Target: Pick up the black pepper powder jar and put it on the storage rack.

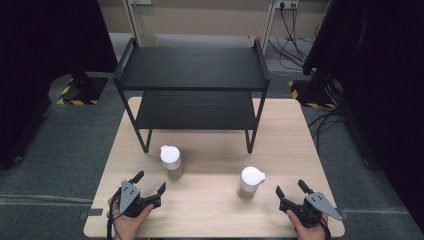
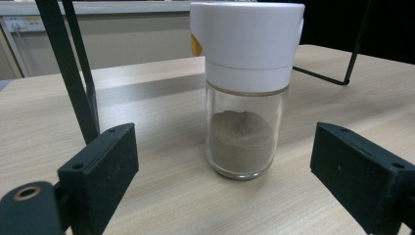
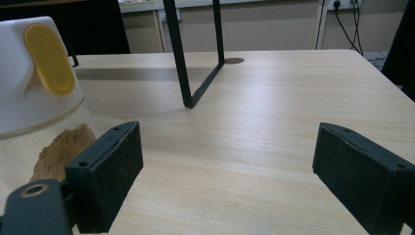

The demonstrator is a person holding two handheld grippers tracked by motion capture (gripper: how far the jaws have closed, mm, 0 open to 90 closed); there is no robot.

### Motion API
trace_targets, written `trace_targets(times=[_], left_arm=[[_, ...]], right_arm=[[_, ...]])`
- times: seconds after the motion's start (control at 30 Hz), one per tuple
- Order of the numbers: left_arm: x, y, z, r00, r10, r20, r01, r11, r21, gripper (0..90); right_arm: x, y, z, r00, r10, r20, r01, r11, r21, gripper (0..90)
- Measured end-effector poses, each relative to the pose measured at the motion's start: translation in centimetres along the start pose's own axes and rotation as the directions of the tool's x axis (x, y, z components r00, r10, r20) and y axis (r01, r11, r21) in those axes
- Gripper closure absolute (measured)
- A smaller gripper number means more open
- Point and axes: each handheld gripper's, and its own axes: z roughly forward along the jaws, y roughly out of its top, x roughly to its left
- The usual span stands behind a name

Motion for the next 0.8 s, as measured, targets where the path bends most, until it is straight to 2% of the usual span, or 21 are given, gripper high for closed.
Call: trace_targets(times=[0.17, 0.3, 0.37, 0.63, 0.7, 0.8], left_arm=[[0.1, 0.0, 0.0, 0.9999, -0.005, 0.013, 0.005, 1.0, -0.003, 10.0], [0.0, 0.4, 0.3, 0.9994, 0.014, 0.032, -0.014, 0.9999, -0.002, 10.1], [0.0, 0.7, 0.5, 0.999, 0.007, 0.044, -0.007, 1.0, -0.004, 10.0], [0.0, 2.0, 2.0, 0.9961, 0.046, 0.075, -0.047, 0.9988, 0.011, 10.2], [0.3, 2.2, 2.6, 0.9953, 0.034, 0.091, -0.035, 0.9992, 0.017, 10.3], [0.5, 2.5, 3.3, 0.9953, 0.03, 0.092, -0.032, 0.9993, 0.021, 10.3]], right_arm=[[0.1, 0.1, 0.0, 1.0, -0.003, 0.002, 0.003, 1.0, 0.004, 11.6], [0.0, 0.1, 0.0, 1.0, -0.004, 0.0, 0.004, 1.0, 0.008, 11.1], [0.0, 0.2, 0.1, 1.0, -0.004, 0.0, 0.004, 1.0, 0.011, 11.0], [0.0, 0.2, 0.1, 1.0, -0.005, 0.002, 0.005, 1.0, 0.013, 10.7], [0.0, 0.3, 0.1, 1.0, -0.004, 0.002, 0.004, 1.0, 0.014, 10.7], [0.1, 0.2, 0.1, 1.0, -0.007, 0.003, 0.007, 1.0, 0.013, 10.7]])
